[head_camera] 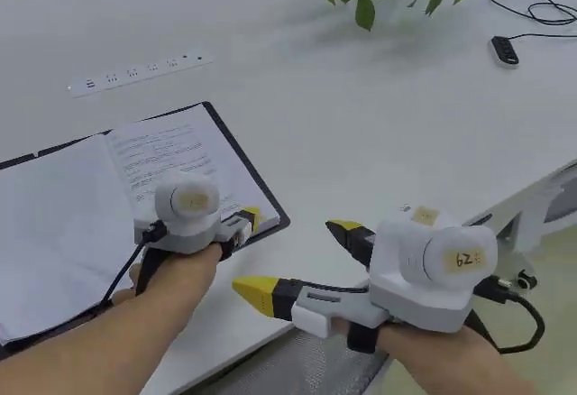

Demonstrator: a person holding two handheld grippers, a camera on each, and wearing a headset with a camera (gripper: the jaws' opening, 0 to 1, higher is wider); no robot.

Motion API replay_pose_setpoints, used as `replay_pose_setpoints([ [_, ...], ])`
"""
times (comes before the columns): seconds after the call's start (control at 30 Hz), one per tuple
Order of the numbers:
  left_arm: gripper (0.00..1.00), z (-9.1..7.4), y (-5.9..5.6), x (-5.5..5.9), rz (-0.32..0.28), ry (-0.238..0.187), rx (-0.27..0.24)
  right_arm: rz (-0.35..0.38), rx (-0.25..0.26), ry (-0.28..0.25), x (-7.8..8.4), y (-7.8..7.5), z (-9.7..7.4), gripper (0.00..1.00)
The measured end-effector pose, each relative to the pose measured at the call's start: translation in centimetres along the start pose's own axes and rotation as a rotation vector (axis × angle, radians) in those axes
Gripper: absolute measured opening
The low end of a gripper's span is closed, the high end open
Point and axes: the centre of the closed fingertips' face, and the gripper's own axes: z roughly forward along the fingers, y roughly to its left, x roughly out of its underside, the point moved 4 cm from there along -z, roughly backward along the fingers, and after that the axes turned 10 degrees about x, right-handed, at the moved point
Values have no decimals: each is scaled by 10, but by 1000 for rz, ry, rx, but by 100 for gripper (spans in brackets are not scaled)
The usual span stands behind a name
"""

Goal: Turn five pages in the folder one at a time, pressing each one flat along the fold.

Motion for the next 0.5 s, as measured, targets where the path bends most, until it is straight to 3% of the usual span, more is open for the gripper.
replay_pose_setpoints([
  [0.07, 59, -1, 4, 2, 60, 5, -35, 7, -1, 0, 0, -1, 0, 86],
  [0.17, 58, 1, 3, 6, 55, -14, -42, 8, -1, 5, 1, -2, 0, 85],
  [0.23, 58, 1, 2, 7, 91, -34, -44, 8, -3, 10, 1, -2, 1, 85],
  [0.4, 56, -1, 4, 10, 85, -94, -32, 9, -14, 16, 2, -1, 2, 84],
  [0.5, 47, -3, 12, 8, 57, -114, -54, 21, -22, 24, 1, -2, 3, 84],
])
